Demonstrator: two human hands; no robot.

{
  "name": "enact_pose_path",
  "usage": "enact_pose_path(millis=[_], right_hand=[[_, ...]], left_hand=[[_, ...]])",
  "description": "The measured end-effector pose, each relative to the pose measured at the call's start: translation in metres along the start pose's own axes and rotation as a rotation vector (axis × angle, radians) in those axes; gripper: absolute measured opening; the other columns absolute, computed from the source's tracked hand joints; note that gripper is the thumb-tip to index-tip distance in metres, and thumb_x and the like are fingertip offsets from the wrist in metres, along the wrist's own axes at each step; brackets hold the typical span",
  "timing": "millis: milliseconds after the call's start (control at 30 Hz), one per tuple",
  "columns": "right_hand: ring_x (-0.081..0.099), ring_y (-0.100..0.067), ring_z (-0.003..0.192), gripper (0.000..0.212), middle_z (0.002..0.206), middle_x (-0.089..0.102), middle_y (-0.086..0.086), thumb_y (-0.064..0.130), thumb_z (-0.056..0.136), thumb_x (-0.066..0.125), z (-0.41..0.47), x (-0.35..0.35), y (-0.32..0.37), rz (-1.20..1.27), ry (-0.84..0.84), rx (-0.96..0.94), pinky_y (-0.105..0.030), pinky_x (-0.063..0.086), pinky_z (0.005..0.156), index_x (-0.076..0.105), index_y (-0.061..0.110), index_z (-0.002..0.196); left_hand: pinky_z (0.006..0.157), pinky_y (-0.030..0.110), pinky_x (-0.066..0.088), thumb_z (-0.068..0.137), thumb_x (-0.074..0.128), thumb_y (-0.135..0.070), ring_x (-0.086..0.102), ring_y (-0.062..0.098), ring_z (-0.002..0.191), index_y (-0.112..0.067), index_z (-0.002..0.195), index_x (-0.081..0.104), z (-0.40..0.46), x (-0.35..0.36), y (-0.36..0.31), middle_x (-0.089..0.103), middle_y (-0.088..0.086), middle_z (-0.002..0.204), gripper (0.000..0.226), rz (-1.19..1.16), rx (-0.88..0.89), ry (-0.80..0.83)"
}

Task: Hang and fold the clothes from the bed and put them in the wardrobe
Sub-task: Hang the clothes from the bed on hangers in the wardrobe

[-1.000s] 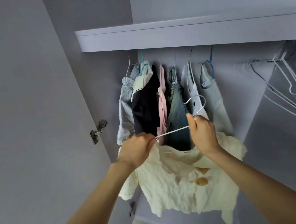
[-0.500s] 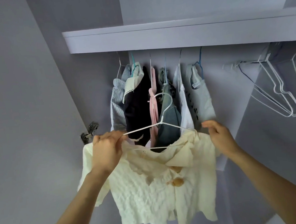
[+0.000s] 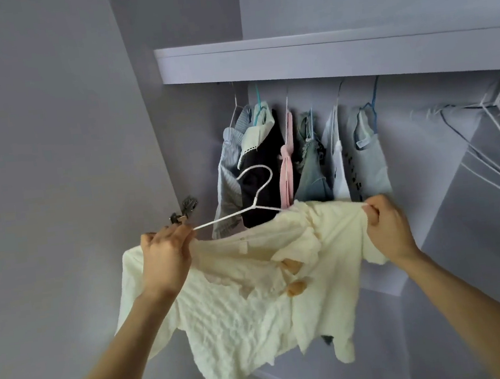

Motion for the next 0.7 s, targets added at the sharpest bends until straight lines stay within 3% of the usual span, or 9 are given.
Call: enact_pose_path(millis=[100,200,267,333,400,500,567,633,700], right_hand=[[0.052,-0.028,0.081,0.045,0.087,0.057,-0.008,0.034,0.086,0.029,-0.014,-0.008,0.009,-0.011,-0.131,-0.103,-0.038,0.041,0.071,0.058,0.000,0.093],[0.054,-0.042,0.099,0.031,0.101,0.059,-0.020,0.009,0.080,0.041,-0.018,-0.008,-0.003,-0.189,-0.151,-0.057,-0.049,0.043,0.081,0.063,-0.001,0.100],[0.048,-0.043,0.112,0.037,0.116,0.054,-0.022,-0.002,0.080,0.046,-0.017,-0.014,-0.003,-0.154,-0.165,0.008,-0.051,0.039,0.091,0.059,0.000,0.115],[0.046,-0.039,0.118,0.045,0.125,0.051,-0.020,0.002,0.081,0.047,-0.016,-0.019,0.012,-0.125,-0.186,-0.100,-0.051,0.038,0.095,0.053,0.003,0.125],[0.046,-0.032,0.120,0.047,0.131,0.050,-0.013,0.008,0.084,0.047,-0.015,-0.016,0.029,-0.177,-0.098,-0.273,-0.048,0.037,0.097,0.051,0.008,0.131],[0.054,-0.023,0.110,0.032,0.120,0.058,-0.002,0.016,0.096,0.046,-0.015,-0.006,0.040,-0.228,0.177,-0.358,-0.035,0.041,0.091,0.055,0.014,0.126],[0.058,-0.022,0.096,0.020,0.102,0.059,0.005,0.021,0.097,0.047,-0.022,-0.005,0.039,-0.233,0.298,-0.335,-0.031,0.043,0.078,0.059,0.013,0.110],[0.056,-0.018,0.083,0.013,0.089,0.053,0.011,0.023,0.094,0.052,-0.038,-0.015,0.036,-0.237,0.315,-0.320,-0.028,0.039,0.070,0.059,0.013,0.098],[0.054,-0.013,0.081,0.012,0.088,0.054,0.015,0.025,0.093,0.056,-0.059,-0.026,0.031,-0.252,0.345,-0.311,-0.023,0.036,0.070,0.060,0.016,0.100]], left_hand=[[0.069,0.034,0.026,0.088,0.046,-0.014,0.061,0.029,0.062,-0.007,0.090,0.071,0.003,-0.001,0.015,0.066,0.006,0.070,0.026,-0.097,-0.129,-0.040],[0.067,0.043,0.045,0.089,0.047,-0.018,0.063,0.034,0.064,-0.003,0.090,0.071,0.006,-0.001,0.022,0.067,0.012,0.071,0.028,-0.200,-0.171,-0.049],[0.066,0.043,0.045,0.088,0.049,-0.018,0.061,0.034,0.062,-0.003,0.085,0.070,0.006,-0.002,0.018,0.065,0.011,0.067,0.026,-0.225,-0.133,-0.045],[0.067,0.044,0.044,0.087,0.052,-0.014,0.059,0.032,0.060,-0.003,0.081,0.070,0.007,-0.003,0.012,0.064,0.008,0.065,0.022,-0.259,-0.090,-0.044],[0.068,0.045,0.044,0.087,0.053,-0.014,0.058,0.030,0.061,-0.004,0.080,0.070,0.009,-0.002,0.008,0.063,0.006,0.065,0.021,-0.290,-0.071,-0.037],[0.070,0.049,0.047,0.088,0.053,-0.017,0.060,0.030,0.063,-0.006,0.080,0.071,0.011,0.003,0.007,0.066,0.005,0.069,0.023,-0.342,-0.065,0.002],[0.073,0.049,0.049,0.089,0.052,-0.020,0.062,0.028,0.068,-0.007,0.079,0.071,0.010,0.010,0.006,0.069,0.004,0.075,0.025,-0.366,-0.040,0.046],[0.076,0.040,0.048,0.088,0.054,-0.020,0.062,0.018,0.070,-0.007,0.079,0.072,0.009,0.017,-0.003,0.071,0.002,0.077,0.024,-0.420,0.007,0.093],[0.077,0.026,0.044,0.087,0.056,-0.015,0.057,0.009,0.074,-0.005,0.078,0.072,0.007,0.027,-0.020,0.072,0.003,0.078,0.021,-0.485,0.054,0.140]])
Point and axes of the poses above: each hand's wrist, its own z-axis towards the middle knuckle, its own x-axis out of the palm, y = z × x, the point moved 6 cm from there along z, towards the middle knuckle
